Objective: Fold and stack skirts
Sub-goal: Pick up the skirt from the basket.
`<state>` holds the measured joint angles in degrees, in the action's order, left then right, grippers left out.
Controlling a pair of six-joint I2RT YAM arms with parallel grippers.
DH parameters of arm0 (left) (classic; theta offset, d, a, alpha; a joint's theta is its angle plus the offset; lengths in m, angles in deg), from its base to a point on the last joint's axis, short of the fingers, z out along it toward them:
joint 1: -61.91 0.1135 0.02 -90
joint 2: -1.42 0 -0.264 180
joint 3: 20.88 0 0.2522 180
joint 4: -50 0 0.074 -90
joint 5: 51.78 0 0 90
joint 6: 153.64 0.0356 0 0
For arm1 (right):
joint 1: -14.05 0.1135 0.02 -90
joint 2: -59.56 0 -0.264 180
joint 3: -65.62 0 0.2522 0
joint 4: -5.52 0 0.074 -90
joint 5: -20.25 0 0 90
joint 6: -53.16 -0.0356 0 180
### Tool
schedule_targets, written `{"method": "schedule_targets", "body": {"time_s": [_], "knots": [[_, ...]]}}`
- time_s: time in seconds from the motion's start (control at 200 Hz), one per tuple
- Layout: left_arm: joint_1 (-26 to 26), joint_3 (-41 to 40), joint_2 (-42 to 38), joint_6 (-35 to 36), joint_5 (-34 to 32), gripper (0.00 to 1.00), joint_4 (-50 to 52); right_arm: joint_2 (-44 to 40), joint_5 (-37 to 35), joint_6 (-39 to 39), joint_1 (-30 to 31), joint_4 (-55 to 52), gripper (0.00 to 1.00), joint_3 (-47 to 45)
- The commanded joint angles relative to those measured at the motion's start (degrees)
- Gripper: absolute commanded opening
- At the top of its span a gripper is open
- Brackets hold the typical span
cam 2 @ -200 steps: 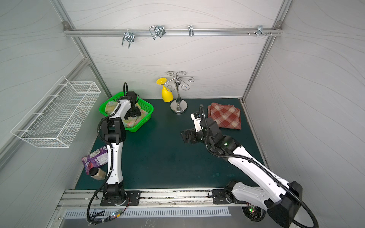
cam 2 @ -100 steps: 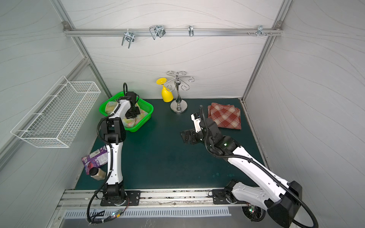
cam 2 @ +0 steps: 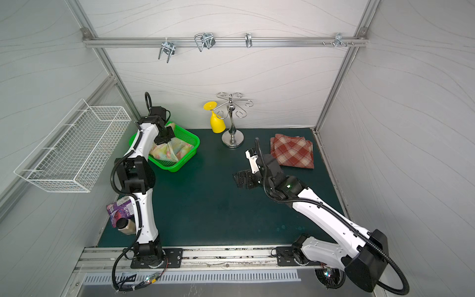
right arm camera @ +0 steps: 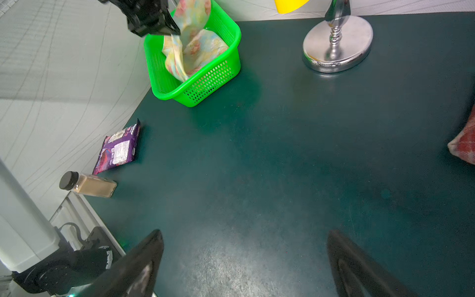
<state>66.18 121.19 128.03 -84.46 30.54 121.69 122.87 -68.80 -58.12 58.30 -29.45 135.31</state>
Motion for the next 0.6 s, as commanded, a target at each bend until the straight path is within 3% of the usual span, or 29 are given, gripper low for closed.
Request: {"method": "schedule_targets", "body": {"time_s": [0.0, 0.595], "knots": [[0.1, -0.5, -5.9, -2.5, 2.9, 0.00, -1.6, 0.6, 1.5, 1.2, 0.4, 2.0, 0.99, 0.9], [0.1, -7.4, -29.1, -8.9, 12.6, 0.00, -6.7, -0.6, 2.7, 3.7, 0.7, 5.6, 0.99, 0.4]]}}
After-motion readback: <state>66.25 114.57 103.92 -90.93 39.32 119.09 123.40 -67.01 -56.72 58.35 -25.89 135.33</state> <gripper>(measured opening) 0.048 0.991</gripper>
